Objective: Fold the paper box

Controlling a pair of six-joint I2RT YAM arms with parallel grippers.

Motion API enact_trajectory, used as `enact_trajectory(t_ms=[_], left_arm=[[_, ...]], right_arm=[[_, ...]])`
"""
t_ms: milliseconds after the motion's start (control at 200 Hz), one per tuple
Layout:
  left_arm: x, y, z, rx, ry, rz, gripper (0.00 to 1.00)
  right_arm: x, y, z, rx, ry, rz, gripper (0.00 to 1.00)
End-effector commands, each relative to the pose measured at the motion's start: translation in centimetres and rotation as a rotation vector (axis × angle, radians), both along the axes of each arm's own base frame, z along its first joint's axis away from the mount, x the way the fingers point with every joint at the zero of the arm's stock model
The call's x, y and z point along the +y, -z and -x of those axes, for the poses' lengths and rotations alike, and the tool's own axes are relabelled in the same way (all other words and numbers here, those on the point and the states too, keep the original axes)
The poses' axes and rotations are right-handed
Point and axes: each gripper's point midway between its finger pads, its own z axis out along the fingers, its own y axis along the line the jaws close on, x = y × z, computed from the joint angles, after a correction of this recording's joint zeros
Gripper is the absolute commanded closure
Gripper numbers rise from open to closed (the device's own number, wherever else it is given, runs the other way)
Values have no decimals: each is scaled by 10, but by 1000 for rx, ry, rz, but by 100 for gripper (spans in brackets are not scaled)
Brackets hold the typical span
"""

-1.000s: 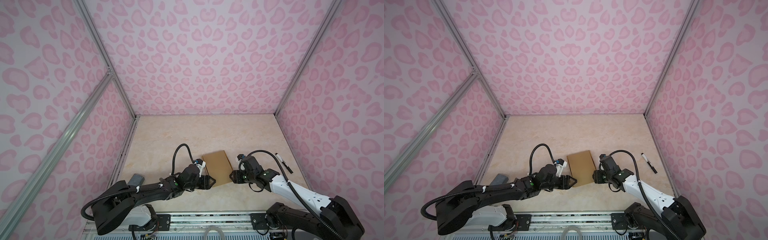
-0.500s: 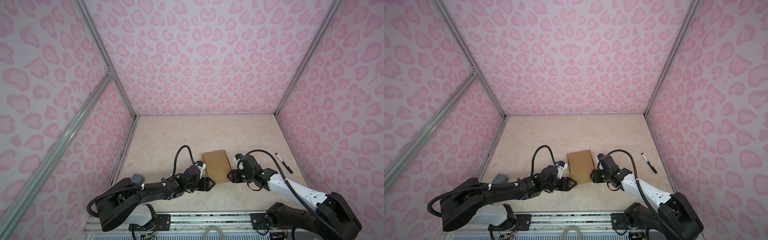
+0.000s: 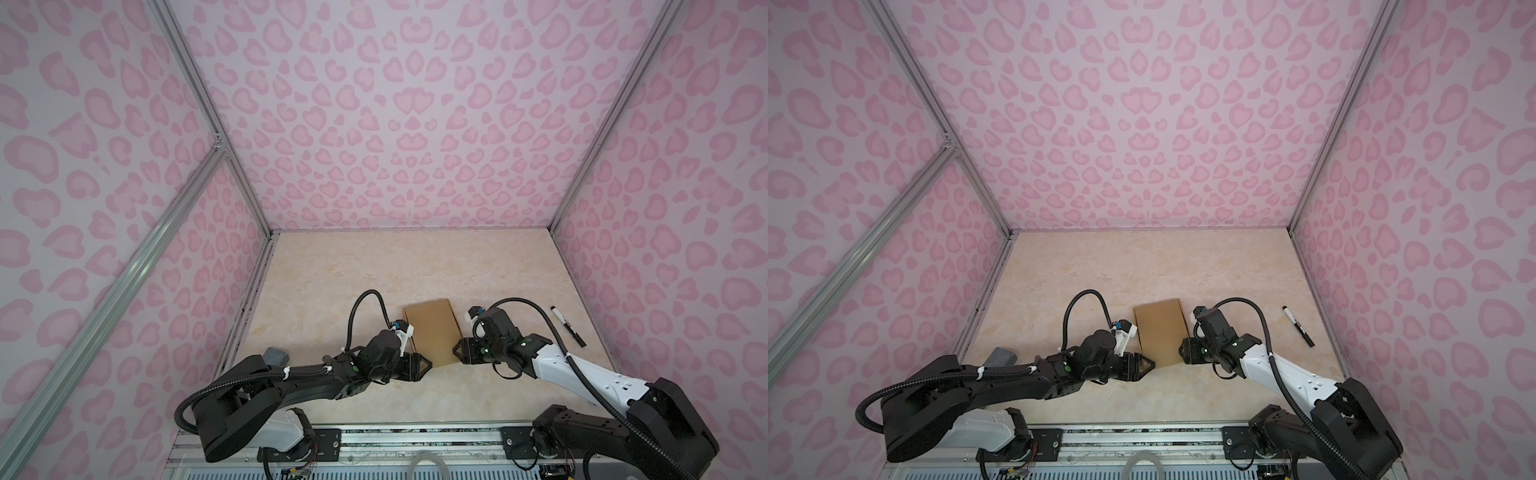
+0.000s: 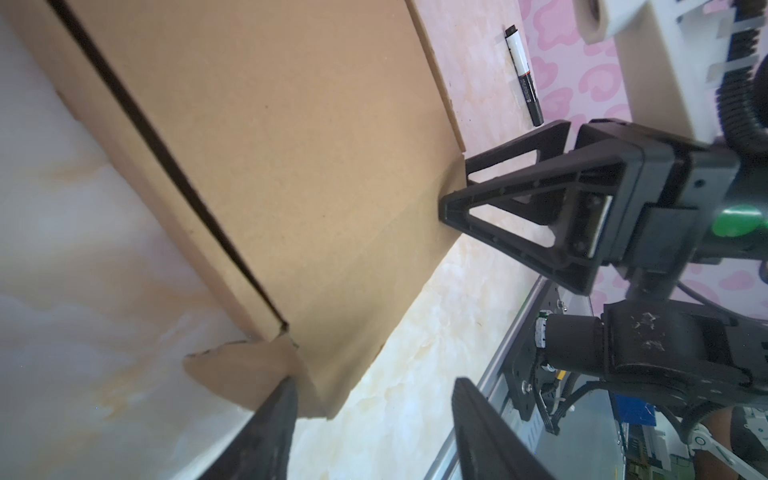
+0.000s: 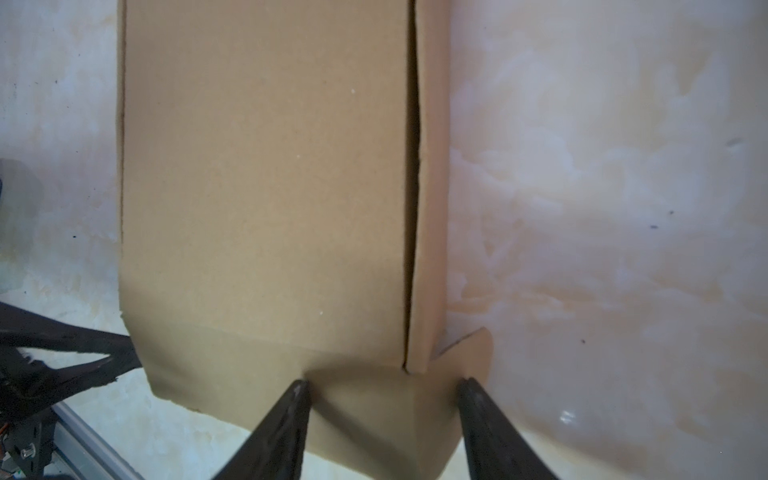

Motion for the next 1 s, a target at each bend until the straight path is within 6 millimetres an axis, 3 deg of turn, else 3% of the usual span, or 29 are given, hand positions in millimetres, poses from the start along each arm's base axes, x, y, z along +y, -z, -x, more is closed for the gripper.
enact_trajectory(t_ms=[0, 370, 995], left_arm=[[-9, -6, -5, -39, 18, 30, 38], [-14, -11, -7, -55, 23, 57, 41], [-15, -24, -9, -87, 21, 96, 49]], right_arm=[[3, -3, -5, -22, -8, -10, 42], [11, -4, -3, -12, -30, -53, 46], [8, -4, 0, 0, -21, -40, 54]])
